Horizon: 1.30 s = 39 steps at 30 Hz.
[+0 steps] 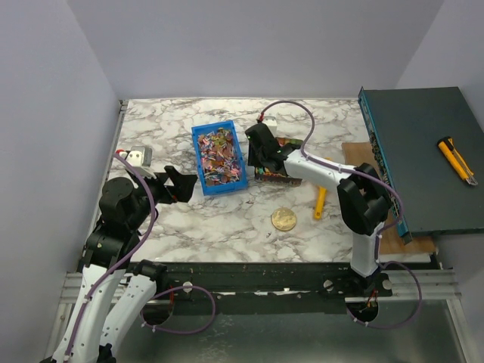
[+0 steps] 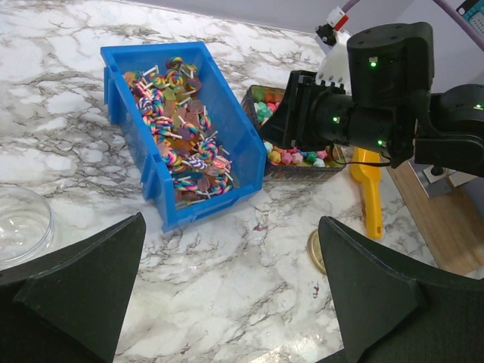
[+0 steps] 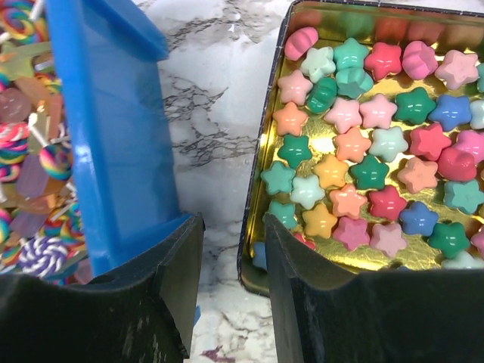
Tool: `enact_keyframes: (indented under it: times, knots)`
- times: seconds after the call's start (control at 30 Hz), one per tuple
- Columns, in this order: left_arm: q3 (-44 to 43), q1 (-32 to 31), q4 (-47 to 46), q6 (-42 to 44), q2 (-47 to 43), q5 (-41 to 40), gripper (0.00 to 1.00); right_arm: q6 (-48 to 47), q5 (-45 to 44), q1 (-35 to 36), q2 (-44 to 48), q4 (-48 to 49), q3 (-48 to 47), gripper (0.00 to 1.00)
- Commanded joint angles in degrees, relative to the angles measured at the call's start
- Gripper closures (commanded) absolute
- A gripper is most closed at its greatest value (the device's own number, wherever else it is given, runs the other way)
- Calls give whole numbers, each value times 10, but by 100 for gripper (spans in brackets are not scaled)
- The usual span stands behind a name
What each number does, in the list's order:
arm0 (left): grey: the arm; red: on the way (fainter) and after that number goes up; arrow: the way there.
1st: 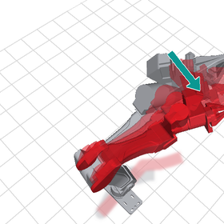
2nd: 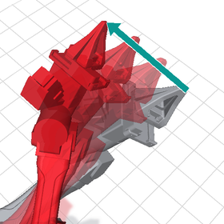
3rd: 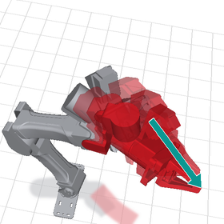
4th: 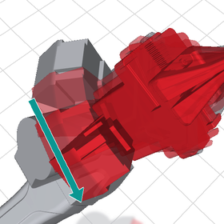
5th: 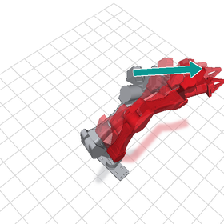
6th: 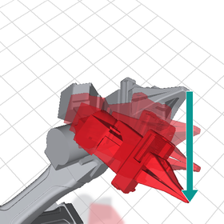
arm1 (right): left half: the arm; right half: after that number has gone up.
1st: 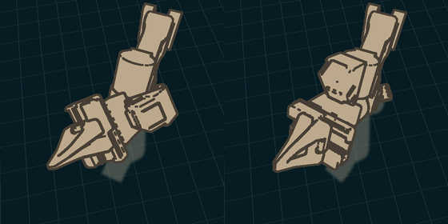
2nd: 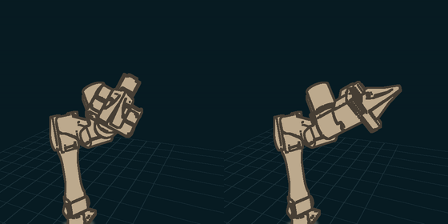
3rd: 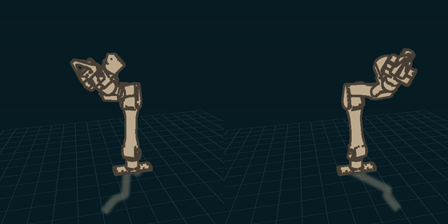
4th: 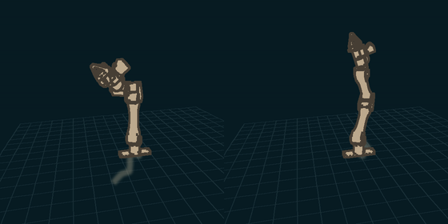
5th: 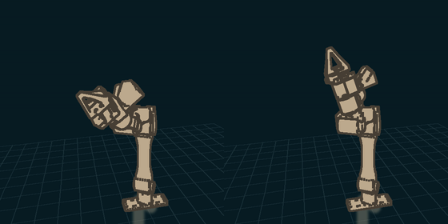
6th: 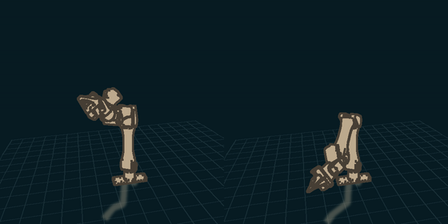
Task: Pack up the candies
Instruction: Adjust the storage box at the center of the board.
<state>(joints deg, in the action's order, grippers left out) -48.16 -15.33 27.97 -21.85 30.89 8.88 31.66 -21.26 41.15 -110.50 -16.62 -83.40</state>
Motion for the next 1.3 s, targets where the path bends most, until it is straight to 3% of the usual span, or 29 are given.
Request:
enact_keyframes:
  times: [0.0,0.77,1.07,1.2,1.27]
  knots:
    - [5,3,-11,-2,-4,15,1,10,-7,-7,-31,-16,-35,58]
    - [4,4,-11,-3,-1,19,1,2,-12,-11,-102,-45,-78,70]
    - [4,4,-11,-3,-3,17,1,0,5,-11,-94,-39,-58,86]
    - [5,4,-11,-3,-4,17,1,-1,22,-11,-85,-32,-44,99]
    - [5,4,-11,-3,-4,16,1,-7,39,-11,-77,-24,-33,99]
